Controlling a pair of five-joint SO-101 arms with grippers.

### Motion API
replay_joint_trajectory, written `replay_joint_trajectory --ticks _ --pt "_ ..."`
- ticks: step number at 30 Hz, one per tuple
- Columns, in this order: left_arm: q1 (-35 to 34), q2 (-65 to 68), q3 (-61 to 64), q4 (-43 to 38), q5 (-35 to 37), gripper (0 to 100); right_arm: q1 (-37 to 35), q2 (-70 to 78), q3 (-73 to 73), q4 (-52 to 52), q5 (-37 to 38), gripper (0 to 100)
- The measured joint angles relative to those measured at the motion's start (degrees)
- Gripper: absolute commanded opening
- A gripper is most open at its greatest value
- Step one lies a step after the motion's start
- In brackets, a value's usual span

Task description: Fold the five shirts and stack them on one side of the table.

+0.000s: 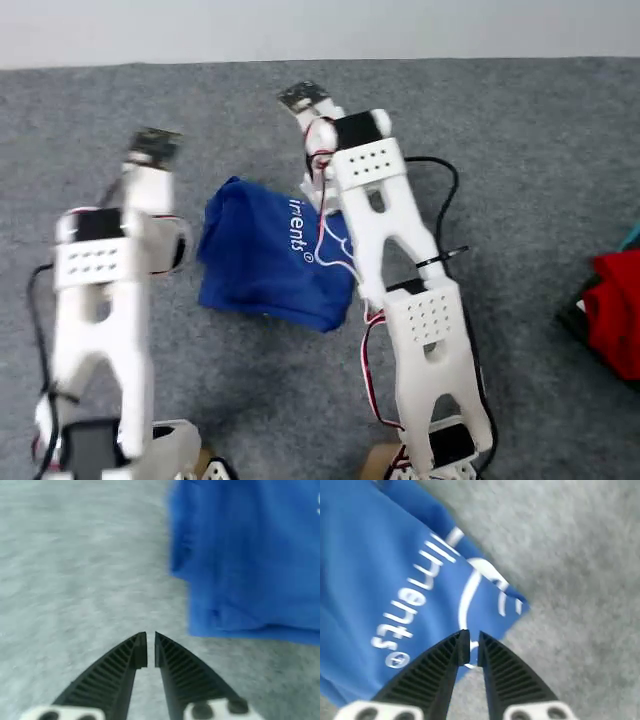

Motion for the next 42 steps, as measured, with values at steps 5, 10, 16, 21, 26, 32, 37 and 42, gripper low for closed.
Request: replay_joint_trajectory --ticks 5,10,16,21,26,32,37,42 --pt "5.9 12.6 -7.0 3.3 -1.8 5 7.3 -0.4 2.9 0.1 -0.4 2.5" --pt "6.8 24.6 -15.1 5.4 -4.0 5 14.2 -3.1 8.1 0.1 -0.4 2.5" --pt "6.8 37.0 -21.0 8.9 -5.7 4 16.9 -7.3 14.9 0.1 -0.4 2.5" --pt "5.6 41.2 -24.5 11.8 -5.9 1 17.0 -7.6 15.5 0.1 -0.4 2.5" --pt "4.3 40.6 -29.8 18.5 -6.0 1 16.8 -7.6 15.5 0.1 -0.4 2.5" --pt "4.3 32.5 -33.2 21.5 -6.0 5 16.9 -7.6 15.5 0.1 -0.4 2.5" --pt "4.5 31.6 -33.4 21.8 -6.0 5 16.9 -7.6 15.5 0.1 -0.4 2.5" --pt "5.5 38.5 -33.5 19.3 -6.1 5 16.9 -7.6 15.5 0.1 -0.4 2.5"
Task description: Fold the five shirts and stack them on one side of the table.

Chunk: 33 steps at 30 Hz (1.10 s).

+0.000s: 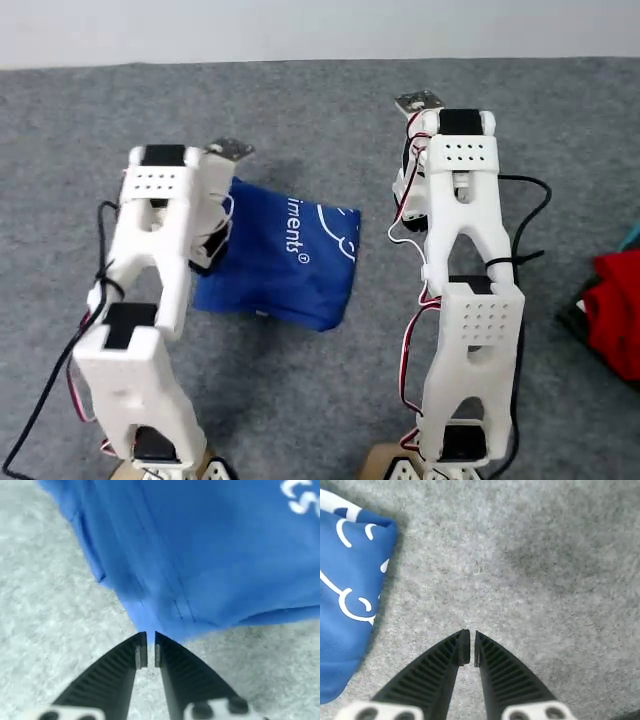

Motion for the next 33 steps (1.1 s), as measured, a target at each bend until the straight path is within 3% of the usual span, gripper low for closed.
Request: replay_joint_trajectory --ticks 9,14,21,26,33 --pt "-0.2 4.4 -1.1 -0.1 0.1 9 0.0 0.0 0.0 0.0 0.0 2.5" --pt "-0.7 -0.9 -4.7 2.2 0.0 9 -0.4 0.0 0.0 0.0 0.0 2.8" --pt "-12.0 -14.2 -5.7 2.5 3.0 9 -6.0 0.0 0.0 0.0 -0.9 3.2" --pt "-21.9 -16.4 -4.9 2.5 5.6 9 -12.2 0.0 0.0 -0.1 -8.4 7.2" --pt "-27.3 -16.6 -0.9 2.5 5.9 9 -17.1 0.0 0.0 -1.3 -22.7 17.4"
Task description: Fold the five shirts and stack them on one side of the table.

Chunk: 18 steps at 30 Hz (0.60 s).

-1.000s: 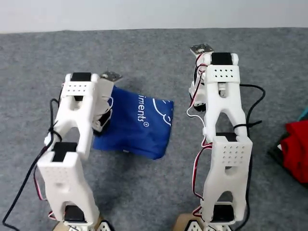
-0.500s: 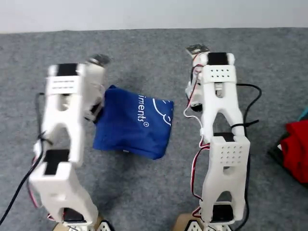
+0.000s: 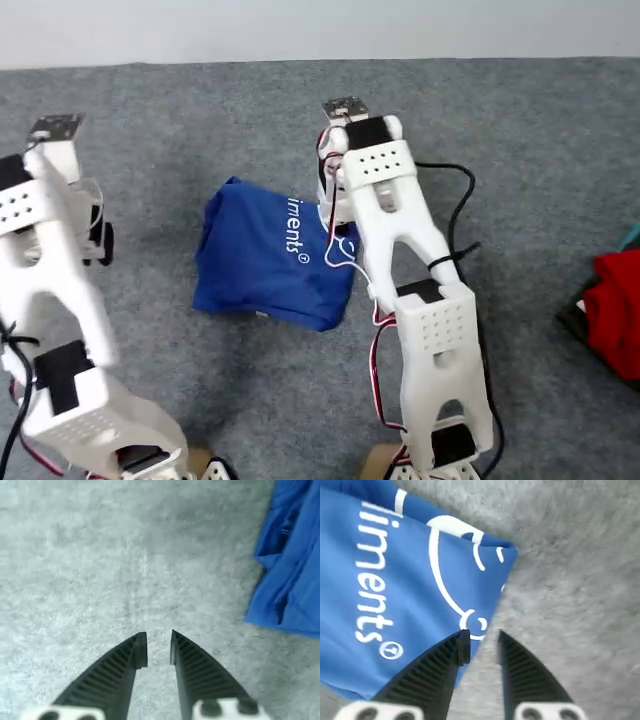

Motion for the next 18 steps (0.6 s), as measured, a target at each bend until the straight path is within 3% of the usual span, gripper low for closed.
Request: replay_joint_trajectory --ticks 4,10,18 --pt "-3.3 -1.1 0.0 0.0 0.0 9 -1.3 0.0 0.0 -1.7 -7.3 23.4" --pt "-4.7 -5.9 1.7 0.0 0.0 9 -1.0 0.0 0.0 -7.8 -8.6 25.6" --pt "-4.9 -8.9 5.4 0.0 0.0 9 -3.8 2.5 0.0 -8.4 -9.0 29.6"
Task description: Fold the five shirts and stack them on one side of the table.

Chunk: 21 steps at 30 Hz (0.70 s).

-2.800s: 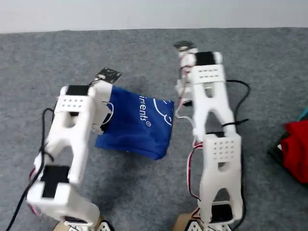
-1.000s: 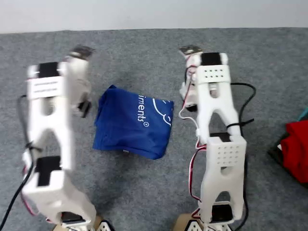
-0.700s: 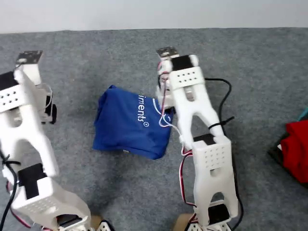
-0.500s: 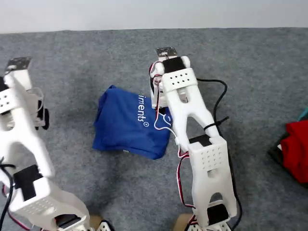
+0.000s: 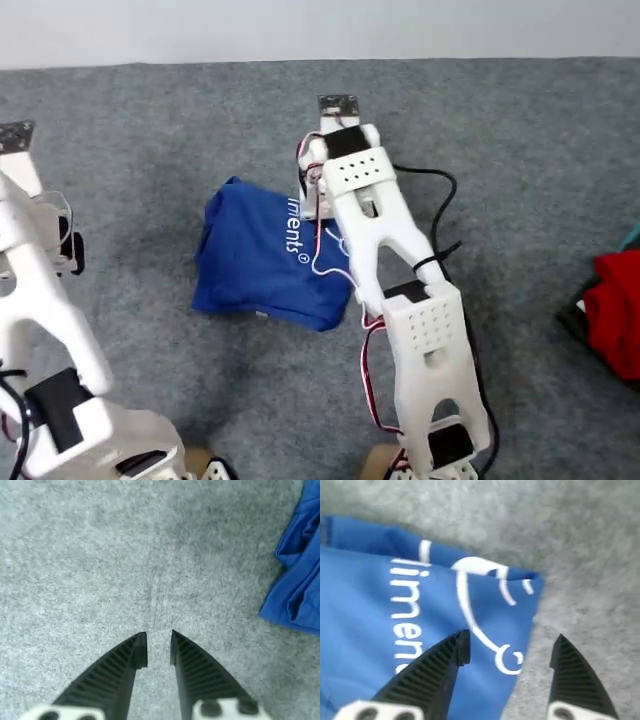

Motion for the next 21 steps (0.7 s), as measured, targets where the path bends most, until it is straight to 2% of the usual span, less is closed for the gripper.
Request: replay_joint_trajectory --ticks 9,21 --pt "0.0 -1.5 1.9 0.0 0.4 9 -5.5 0.0 0.0 3.7 -4.4 34.2" --pt "0.0 -1.5 1.9 0.0 0.4 9 -5.7 6.2 -0.1 4.2 -4.8 34.0"
